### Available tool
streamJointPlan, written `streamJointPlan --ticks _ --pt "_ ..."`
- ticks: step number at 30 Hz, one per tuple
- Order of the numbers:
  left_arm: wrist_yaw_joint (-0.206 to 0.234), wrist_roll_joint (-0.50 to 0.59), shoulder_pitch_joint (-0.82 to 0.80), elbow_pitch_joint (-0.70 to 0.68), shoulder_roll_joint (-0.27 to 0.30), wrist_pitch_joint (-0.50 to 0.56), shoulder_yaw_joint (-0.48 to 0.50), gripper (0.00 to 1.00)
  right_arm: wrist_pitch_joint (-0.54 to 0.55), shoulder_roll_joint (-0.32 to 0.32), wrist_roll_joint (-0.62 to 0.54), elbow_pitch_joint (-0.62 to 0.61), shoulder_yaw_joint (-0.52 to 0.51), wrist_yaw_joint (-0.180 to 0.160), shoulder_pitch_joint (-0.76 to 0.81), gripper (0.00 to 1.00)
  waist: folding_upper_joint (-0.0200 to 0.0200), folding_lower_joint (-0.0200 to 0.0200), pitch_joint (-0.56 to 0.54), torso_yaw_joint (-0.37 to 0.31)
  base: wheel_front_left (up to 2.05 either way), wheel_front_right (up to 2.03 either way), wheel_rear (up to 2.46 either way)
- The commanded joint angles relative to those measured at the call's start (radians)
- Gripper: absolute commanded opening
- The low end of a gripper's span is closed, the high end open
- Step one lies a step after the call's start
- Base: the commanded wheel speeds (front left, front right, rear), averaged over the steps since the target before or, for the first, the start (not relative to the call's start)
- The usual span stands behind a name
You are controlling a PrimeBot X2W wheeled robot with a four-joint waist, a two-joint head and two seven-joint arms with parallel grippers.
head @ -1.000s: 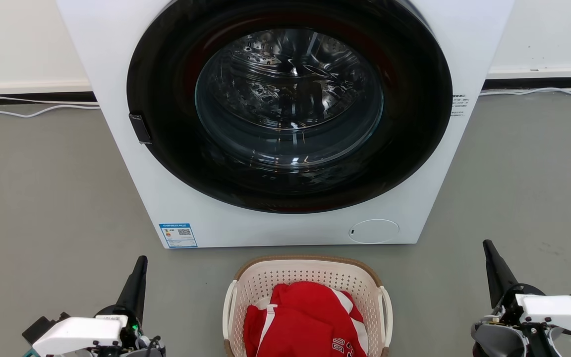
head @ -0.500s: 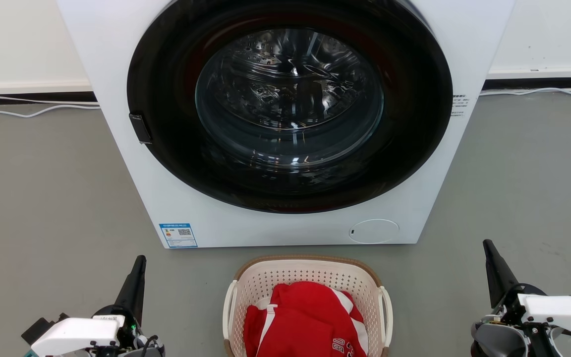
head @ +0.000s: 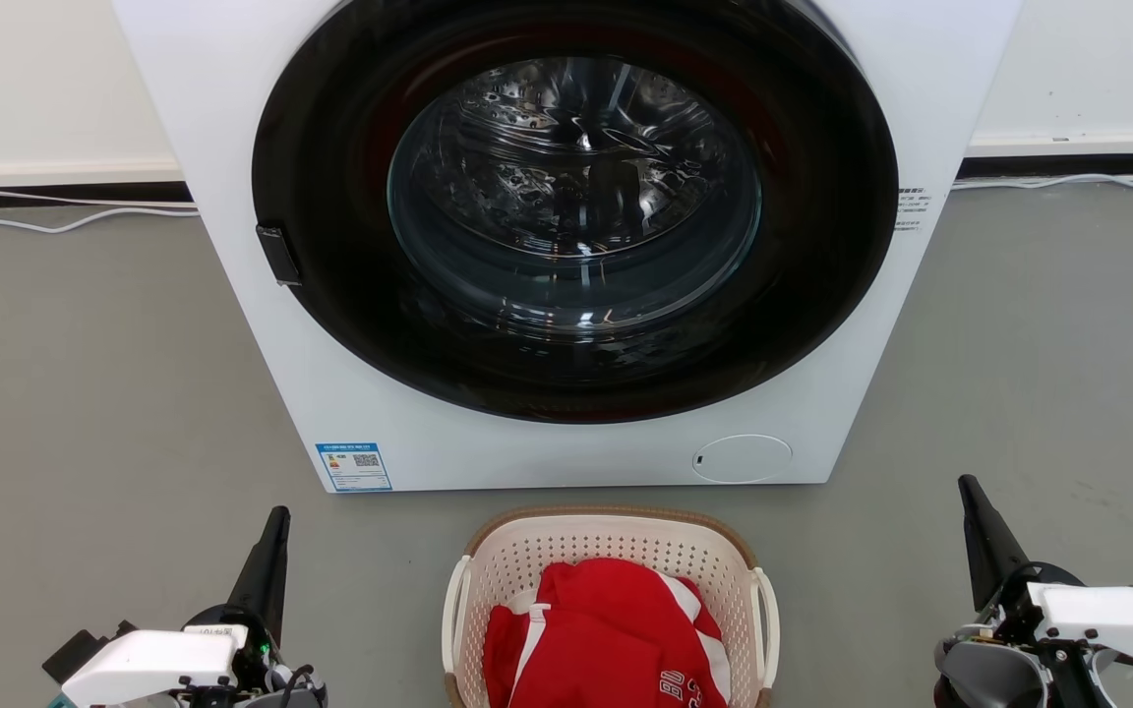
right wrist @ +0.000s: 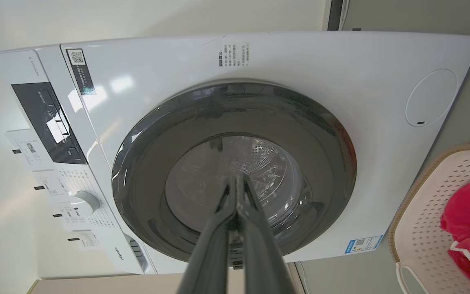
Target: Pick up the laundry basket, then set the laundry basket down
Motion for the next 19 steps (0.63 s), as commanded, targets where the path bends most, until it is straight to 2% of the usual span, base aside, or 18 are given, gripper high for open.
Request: streamJointPlan --ticks 1,19 --pt "-0.011 -0.005 -0.056 -0.021 0.013 0.006 0.030 0.00 0.008 -0.002 0.006 -0.030 0.017 0.007 -0.025 0.00 0.0000 0.0000 0.000 0.000 0.00 0.00 0.00" --pt "-0.011 -0.005 -0.056 -0.022 0.013 0.006 0.030 0.00 0.008 -0.002 0.006 -0.030 0.017 0.007 -0.025 0.00 0.0000 0.0000 0.000 0.000 0.00 0.00 0.00"
